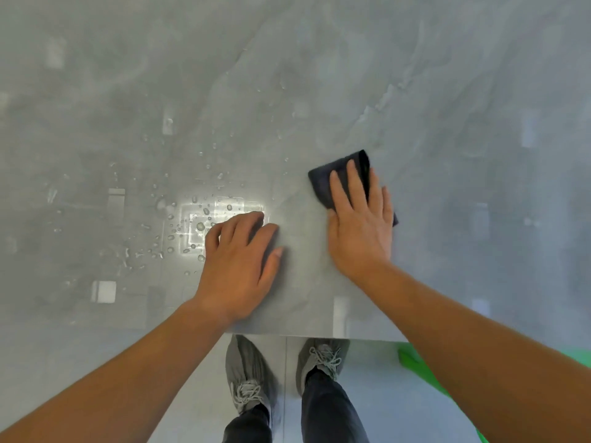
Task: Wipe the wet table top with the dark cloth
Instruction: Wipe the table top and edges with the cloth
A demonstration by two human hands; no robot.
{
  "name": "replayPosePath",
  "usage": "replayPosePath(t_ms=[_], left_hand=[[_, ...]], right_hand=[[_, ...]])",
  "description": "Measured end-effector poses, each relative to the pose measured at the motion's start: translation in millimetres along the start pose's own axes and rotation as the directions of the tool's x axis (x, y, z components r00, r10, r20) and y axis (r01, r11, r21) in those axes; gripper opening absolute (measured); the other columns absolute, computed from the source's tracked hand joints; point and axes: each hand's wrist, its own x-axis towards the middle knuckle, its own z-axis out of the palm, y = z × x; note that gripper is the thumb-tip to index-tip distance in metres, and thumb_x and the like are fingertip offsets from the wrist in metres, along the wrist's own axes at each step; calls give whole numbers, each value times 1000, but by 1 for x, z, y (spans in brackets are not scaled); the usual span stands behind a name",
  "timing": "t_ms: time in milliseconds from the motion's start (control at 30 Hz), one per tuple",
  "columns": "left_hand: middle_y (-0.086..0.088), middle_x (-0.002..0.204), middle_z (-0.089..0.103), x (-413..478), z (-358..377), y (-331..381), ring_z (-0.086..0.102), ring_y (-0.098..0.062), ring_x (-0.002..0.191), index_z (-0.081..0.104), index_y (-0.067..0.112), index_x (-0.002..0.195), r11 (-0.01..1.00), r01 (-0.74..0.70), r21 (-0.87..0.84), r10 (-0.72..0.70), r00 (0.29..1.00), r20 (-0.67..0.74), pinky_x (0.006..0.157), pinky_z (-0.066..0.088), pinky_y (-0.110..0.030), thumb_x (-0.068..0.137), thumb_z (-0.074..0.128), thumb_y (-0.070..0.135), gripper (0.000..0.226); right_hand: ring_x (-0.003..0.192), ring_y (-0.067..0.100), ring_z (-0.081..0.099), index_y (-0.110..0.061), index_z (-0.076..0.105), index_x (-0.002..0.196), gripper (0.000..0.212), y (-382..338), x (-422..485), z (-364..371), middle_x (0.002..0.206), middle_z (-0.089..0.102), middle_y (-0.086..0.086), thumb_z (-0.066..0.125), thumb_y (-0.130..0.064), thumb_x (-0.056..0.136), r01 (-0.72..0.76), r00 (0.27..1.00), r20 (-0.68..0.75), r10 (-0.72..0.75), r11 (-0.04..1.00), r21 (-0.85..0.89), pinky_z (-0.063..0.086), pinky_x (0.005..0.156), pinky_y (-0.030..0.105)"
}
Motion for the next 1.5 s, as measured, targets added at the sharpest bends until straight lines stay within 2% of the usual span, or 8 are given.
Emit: replayPosePath(t_ms=[167,433,700,833,933,1200,1400,1500], left_hand=[[-7,158,31,23,-6,19,24,-27,148,49,23,137,997,52,-50,-52,999,-9,117,19,-47,100,31,43,46],[-10,161,24,60,-7,19,17,-29,151,46,21,140,997,66,-42,-67,998,-16,119,16,-46,100,33,45,48],[-13,165,16,115,-34,-4,9,-29,154,39,17,145,998,47,-31,-47,999,4,122,7,-44,96,26,46,59],[-11,167,9,144,-50,-20,2,-26,155,32,20,152,1000,24,-18,-24,1000,5,123,2,-43,99,24,49,61],[-10,168,3,166,-58,-31,-1,-25,155,25,21,155,1000,22,15,-22,1000,4,123,0,-43,100,22,52,64],[-12,168,6,196,-67,-46,-1,-26,155,26,18,155,999,-26,20,25,998,60,122,-4,-45,100,19,53,66],[-12,161,24,203,-76,-47,16,-30,151,42,20,144,999,-38,29,36,998,56,121,3,-52,99,19,52,60],[-12,157,28,209,-81,-51,22,-29,147,46,19,139,998,-61,2,61,998,25,121,3,-50,98,24,51,57]], right_hand=[[152,36,15,-23,34,155,60,20,-24,-4,167,19,4,48,-28,97,403,910,124,-395,914,-43,17,122,55],[153,33,8,-25,28,157,59,28,84,-21,168,14,0,40,-26,100,9,1000,-18,-8,1000,29,9,124,51],[153,34,14,-26,33,155,59,31,43,-11,167,19,1,39,-31,96,447,892,117,-437,892,-68,14,123,54],[153,34,12,-25,32,156,56,31,121,-24,167,17,1,43,-28,101,92,996,-5,-92,996,10,8,124,51],[153,34,6,-26,23,158,56,6,152,-20,168,11,1,35,-30,103,-106,993,-52,108,994,41,4,124,50],[155,30,6,-27,27,157,56,9,120,-19,168,13,-3,36,-35,102,234,969,100,-227,970,-64,9,124,51],[154,28,-2,-33,15,159,58,-2,214,-32,169,3,-6,31,-37,103,-180,984,-8,181,982,48,-4,124,44],[154,28,-3,-34,13,159,59,-24,213,-26,169,2,-7,30,-37,103,-236,971,-21,237,970,60,-6,124,43]])
